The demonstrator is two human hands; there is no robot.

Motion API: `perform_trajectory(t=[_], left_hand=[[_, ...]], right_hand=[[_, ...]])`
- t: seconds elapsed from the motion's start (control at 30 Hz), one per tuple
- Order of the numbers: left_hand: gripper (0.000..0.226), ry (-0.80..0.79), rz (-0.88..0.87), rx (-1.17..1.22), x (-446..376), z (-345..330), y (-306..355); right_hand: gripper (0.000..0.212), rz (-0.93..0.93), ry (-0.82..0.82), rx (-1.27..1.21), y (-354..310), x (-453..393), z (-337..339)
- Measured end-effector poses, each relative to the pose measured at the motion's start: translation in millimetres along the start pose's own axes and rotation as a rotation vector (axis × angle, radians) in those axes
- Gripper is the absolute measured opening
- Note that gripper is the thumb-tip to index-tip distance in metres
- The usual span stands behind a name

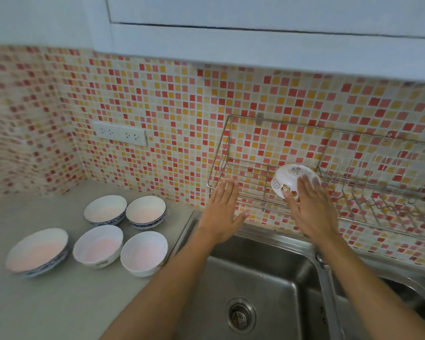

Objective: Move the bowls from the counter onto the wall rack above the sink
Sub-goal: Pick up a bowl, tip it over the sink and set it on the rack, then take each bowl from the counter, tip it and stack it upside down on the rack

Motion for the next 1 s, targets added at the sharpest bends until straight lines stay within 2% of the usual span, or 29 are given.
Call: perform_trajectory(t=[0.1,0.3,0.4,0.5,0.63,0.73,0.83,1.0], left_hand=[[0.074,0.051,0.108,0.086,41,0,-32],[0.078,-0.033,0.378,0.051,114,-10,-131],[0.075,-0.023,0.487,0.097,137,-13,-167],[0.073,-0.055,0.518,0.121,156,-23,-196],[0.072,-0.12,0.552,0.14,172,-43,-232],[0.068,-0.148,0.528,0.208,178,-56,-242],[0.07,-0.188,0.496,0.236,184,-72,-247],[0.07,-0.204,0.48,0.226,193,-91,-251]], right_hand=[[0.085,0.092,0.052,-0.171,-30,6,3],[0.071,0.31,0.113,-0.496,-146,60,-1],[0.06,0.483,0.037,-0.657,-207,95,-27],[0.06,0.569,-0.121,-0.651,-257,123,-70],[0.065,0.371,-0.416,-0.634,-293,135,-134],[0.06,-0.024,-0.582,-0.823,-301,139,-174],[0.058,-0.331,-0.625,-0.942,-312,148,-197],[0.051,-0.529,-0.67,-1.002,-328,153,-226]])
Point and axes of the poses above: each hand's wrist, its own x-axis away from the middle knuckle, its own z-axis out of the back of the hand, y = z × x, the point moved 3 cm from there along -x, towards the middle knuckle, and after that the axes turned 3 degrees about -z, right-handed, at the moved point
